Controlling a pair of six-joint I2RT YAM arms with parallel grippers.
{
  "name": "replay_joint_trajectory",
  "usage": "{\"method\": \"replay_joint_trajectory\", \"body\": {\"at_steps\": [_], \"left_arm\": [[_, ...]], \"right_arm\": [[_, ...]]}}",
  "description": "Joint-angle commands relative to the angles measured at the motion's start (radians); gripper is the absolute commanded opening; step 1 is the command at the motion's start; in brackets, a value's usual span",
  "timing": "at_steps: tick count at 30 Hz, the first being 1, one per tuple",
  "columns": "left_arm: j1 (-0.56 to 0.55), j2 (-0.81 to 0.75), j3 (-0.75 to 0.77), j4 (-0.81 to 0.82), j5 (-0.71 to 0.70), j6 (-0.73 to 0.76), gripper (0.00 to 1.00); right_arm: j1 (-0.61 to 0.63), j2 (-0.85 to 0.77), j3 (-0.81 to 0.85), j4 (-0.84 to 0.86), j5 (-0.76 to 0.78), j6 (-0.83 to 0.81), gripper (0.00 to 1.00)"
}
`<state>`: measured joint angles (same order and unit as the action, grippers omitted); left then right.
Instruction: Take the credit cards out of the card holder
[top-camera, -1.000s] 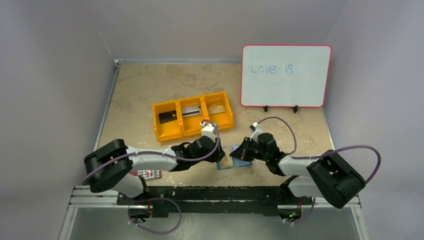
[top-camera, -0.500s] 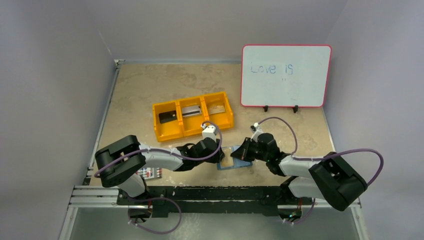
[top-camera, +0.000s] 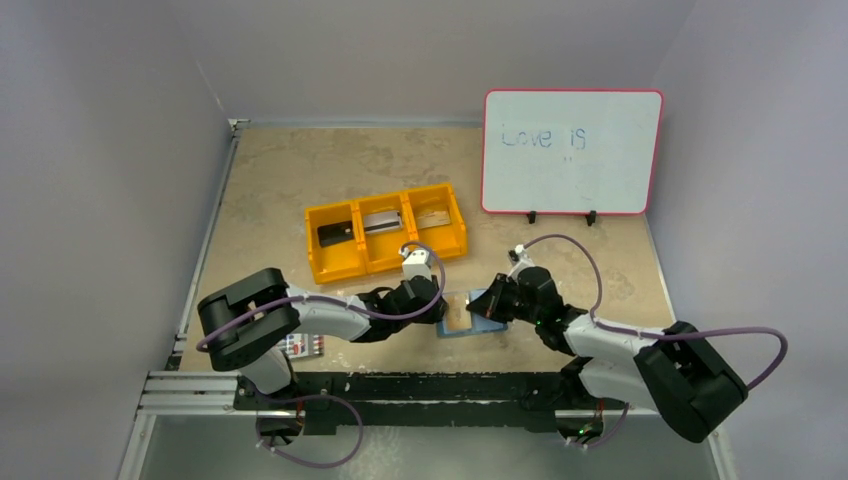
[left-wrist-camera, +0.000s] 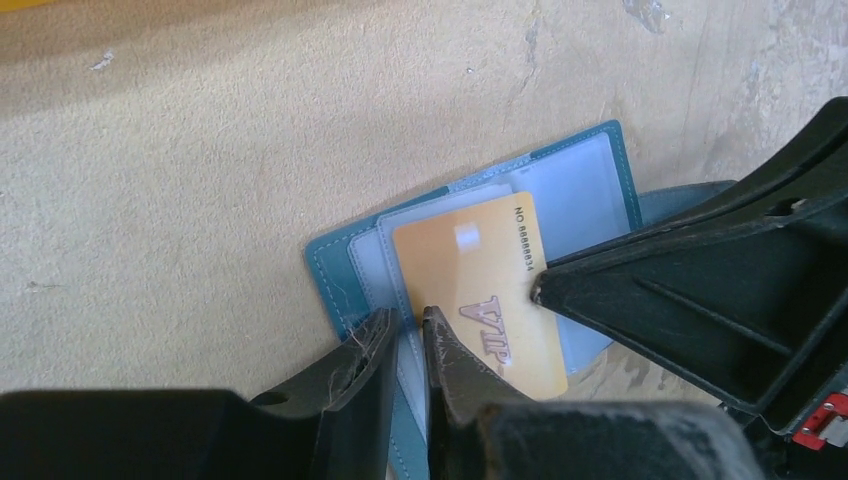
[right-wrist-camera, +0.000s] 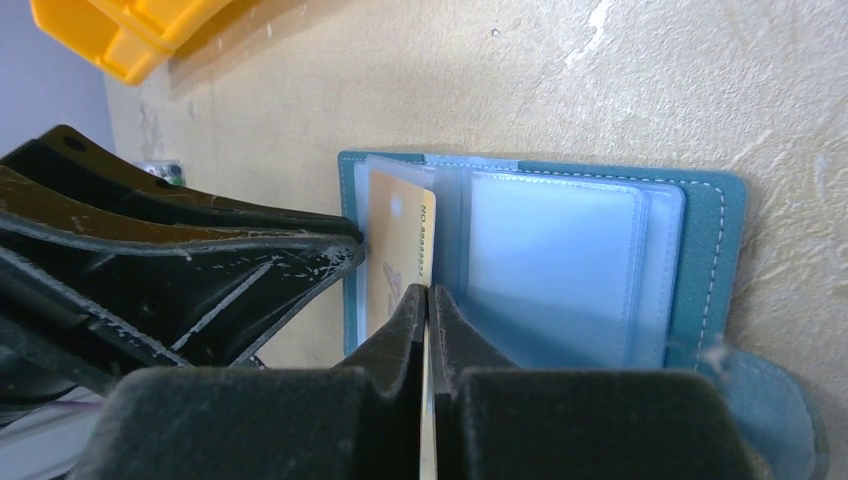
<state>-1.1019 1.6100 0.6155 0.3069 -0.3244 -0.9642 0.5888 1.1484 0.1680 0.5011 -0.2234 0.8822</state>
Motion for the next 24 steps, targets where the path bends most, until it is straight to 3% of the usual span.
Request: {"method": "replay_joint_trajectory", "body": {"at_steps": [1, 19, 24], "left_arm": [[0.001, 0.039, -0.016, -0.104, -0.051, -0.001, 0.15], [0.001, 0.044, -0.013, -0.118, -0.042, 0.029, 0.1], [0.0, 0.002, -0.016, -0.109, -0.045, 0.04, 0.14]], "right_arm": [[-0.006, -0.053, 0.009, -0.042, 0.052, 0.015, 0.0], [-0.081, -0.06, -0.003, -0.059, -0.023, -0.034, 0.0], [-0.081, -0.06, 0.006, -0.036, -0.074, -0.068, 0.0]]}}
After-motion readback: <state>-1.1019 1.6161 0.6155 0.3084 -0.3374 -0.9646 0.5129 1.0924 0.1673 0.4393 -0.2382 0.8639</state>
